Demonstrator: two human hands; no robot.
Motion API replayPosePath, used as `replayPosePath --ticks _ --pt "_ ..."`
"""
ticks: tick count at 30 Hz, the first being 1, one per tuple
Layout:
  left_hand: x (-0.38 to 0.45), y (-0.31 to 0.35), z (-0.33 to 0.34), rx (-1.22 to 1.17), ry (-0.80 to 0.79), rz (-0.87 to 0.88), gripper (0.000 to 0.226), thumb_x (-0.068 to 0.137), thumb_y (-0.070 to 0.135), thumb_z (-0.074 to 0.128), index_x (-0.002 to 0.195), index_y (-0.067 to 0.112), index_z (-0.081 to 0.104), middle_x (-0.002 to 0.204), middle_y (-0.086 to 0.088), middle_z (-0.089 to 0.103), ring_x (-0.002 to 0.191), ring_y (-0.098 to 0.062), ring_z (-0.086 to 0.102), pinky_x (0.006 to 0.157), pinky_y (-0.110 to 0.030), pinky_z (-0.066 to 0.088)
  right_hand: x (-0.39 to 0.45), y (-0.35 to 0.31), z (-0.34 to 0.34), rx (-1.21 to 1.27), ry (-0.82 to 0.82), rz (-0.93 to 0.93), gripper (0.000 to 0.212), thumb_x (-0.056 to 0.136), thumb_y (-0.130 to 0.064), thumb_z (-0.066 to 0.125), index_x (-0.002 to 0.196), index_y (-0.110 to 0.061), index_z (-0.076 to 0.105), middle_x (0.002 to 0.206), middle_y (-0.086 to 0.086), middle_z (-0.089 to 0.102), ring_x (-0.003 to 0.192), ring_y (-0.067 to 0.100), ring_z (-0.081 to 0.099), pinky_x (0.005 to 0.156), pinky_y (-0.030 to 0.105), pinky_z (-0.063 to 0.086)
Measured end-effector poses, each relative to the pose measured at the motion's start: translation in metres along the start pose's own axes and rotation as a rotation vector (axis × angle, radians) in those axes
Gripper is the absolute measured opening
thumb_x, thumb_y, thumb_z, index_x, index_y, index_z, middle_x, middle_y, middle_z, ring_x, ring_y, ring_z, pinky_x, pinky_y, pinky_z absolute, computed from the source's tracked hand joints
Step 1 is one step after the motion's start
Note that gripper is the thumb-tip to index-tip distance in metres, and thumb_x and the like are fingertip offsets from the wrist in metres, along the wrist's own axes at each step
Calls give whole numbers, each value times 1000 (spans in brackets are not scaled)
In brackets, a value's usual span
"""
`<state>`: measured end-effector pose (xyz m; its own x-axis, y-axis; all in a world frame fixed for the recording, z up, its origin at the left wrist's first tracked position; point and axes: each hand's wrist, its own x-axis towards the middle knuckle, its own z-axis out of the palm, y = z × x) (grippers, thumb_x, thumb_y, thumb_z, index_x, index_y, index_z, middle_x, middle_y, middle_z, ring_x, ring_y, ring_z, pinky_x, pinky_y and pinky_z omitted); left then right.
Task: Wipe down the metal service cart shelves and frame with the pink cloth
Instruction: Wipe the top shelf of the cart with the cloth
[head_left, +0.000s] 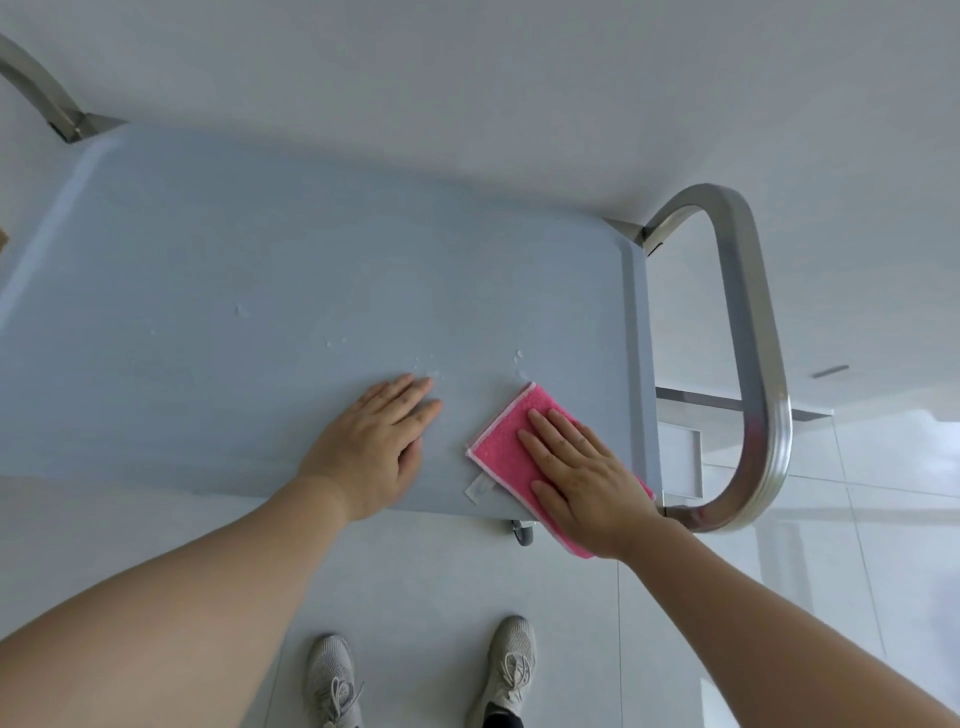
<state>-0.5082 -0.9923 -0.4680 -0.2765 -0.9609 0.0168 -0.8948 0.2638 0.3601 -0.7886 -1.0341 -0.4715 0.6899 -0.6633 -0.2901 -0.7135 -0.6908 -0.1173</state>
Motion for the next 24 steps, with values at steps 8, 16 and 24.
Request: replayPosePath --ticks 8,16,24 --pt "1 -2 5 -9 13 7 45 85 19 36 121 5 59 136 -14 49 126 -32 46 104 -47 38 39 41 -5 35 97 282 59 94 -51 10 147 -29 -5 154 -10 -10 142 7 -14 116 28 -8" --pt "2 0 5 -5 35 -2 44 85 19 36 120 6 60 134 -13 52 125 -31 48 103 -48 39 95 84 -24 40 182 496 64 92 -47 12 149 -19 7 158 2 4 145 17 0 116 34 -4" --pt "3 -1 6 -10 8 -24 45 85 21 37 123 8 59 136 -10 50 126 -29 47 105 -46 37 157 133 -47 44 224 598 64 93 -45 16 149 -15 11 158 6 7 145 20 4 118 40 3"
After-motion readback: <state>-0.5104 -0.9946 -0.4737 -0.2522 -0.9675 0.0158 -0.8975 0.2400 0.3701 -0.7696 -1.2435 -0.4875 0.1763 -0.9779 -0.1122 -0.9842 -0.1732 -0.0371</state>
